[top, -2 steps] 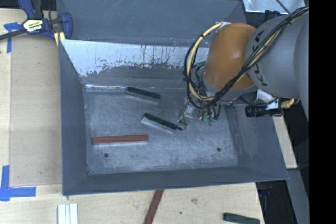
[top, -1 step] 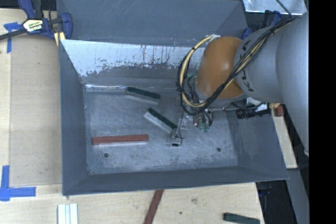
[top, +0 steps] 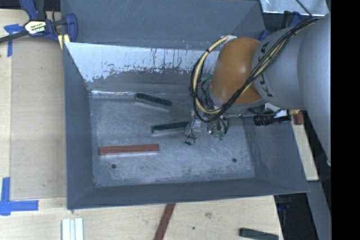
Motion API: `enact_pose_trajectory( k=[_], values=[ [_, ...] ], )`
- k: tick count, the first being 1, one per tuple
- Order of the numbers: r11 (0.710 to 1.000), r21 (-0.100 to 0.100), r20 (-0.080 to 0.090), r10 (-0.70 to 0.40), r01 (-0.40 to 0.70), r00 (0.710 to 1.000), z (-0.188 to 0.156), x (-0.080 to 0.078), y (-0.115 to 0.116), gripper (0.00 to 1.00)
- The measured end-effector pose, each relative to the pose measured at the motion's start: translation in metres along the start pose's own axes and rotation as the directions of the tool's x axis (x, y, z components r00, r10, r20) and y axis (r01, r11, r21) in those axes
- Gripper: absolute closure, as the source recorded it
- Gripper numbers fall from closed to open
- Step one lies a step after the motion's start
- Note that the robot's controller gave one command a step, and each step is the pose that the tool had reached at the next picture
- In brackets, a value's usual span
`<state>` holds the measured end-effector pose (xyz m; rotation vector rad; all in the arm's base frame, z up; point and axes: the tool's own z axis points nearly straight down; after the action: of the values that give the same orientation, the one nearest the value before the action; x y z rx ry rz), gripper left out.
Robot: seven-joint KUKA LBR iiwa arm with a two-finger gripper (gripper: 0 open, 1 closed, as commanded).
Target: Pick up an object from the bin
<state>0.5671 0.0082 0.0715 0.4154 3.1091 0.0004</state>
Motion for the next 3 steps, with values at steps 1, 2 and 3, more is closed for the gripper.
enact_pose_trajectory(
  k=[1, 2, 3],
  values=[
    [1.0, 0.0, 0.0, 0.0, 0.0, 1.0, 0.0, 0.0, 0.0, 1.0],
    [1.0, 0.002, -0.007, 0.013, -0.013, 1.0, -0.052, -0.01, 0.001, 1.0],
    [1.0, 0.001, -0.005, 0.006, -0.006, 1.0, -0.111, -0.011, 0.006, 1.0]
  ],
)
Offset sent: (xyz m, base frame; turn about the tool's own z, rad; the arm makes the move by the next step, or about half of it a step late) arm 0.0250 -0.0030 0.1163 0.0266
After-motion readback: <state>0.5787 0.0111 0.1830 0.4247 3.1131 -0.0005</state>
